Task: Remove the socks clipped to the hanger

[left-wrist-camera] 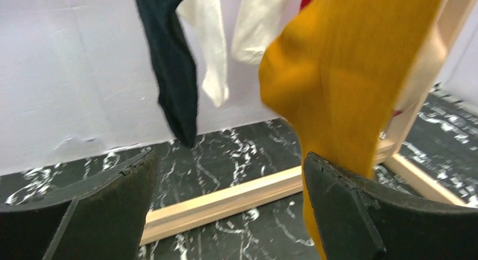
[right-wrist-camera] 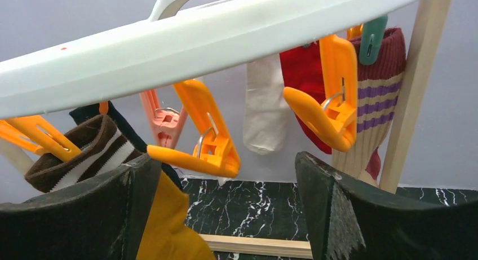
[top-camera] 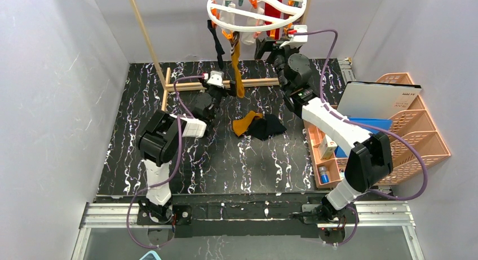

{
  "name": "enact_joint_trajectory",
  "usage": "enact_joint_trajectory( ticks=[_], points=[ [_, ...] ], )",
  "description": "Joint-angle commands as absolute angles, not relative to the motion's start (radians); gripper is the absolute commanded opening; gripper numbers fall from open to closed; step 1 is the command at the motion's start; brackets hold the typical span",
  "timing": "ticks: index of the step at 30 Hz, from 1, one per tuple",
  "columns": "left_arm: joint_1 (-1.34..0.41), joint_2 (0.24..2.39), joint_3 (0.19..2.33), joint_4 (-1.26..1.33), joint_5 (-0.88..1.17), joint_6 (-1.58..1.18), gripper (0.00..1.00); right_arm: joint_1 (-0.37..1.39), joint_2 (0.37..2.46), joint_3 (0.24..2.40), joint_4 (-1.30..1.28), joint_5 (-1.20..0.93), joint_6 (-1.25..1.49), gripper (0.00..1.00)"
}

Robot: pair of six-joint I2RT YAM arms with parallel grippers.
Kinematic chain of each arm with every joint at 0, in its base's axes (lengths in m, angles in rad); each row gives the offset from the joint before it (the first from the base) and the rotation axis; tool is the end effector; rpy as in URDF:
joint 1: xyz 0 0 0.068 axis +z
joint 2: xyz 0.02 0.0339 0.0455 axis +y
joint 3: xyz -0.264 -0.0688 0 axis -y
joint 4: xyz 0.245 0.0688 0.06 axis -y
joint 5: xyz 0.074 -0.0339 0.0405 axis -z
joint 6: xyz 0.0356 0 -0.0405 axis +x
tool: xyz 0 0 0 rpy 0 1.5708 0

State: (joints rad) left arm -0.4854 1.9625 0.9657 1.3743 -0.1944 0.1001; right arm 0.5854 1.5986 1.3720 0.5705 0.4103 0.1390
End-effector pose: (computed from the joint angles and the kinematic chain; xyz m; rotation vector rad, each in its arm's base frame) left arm 0.3618 -0.1831 0.2245 0.1801 1.1901 -0.2218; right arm 0.3245 0.1981 0.4168 0.0811 1.2626 0.3746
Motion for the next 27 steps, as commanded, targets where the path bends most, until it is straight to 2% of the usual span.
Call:
enact_joint_trajectory(
  ticks=[1, 8, 27],
  points=[
    [-0.460, 1.973, 1.051, 1.472, -0.052, -0.039, 0.98, 0.581, 1.536, 1.345, 0.580, 0.406, 0.143, 0.96],
    [-0.442, 1.974, 1.062, 1.463, 0.072, -0.135, 0.98, 0.582, 1.527, 1.323, 0.555, 0.395, 0.161, 0.97],
    [-0.440, 1.666, 0.813, 1.213, 0.048, -0.120, 0.98, 0.581, 1.379, 1.166, 0.609, 0.474, 0.153, 0.97]
  ],
)
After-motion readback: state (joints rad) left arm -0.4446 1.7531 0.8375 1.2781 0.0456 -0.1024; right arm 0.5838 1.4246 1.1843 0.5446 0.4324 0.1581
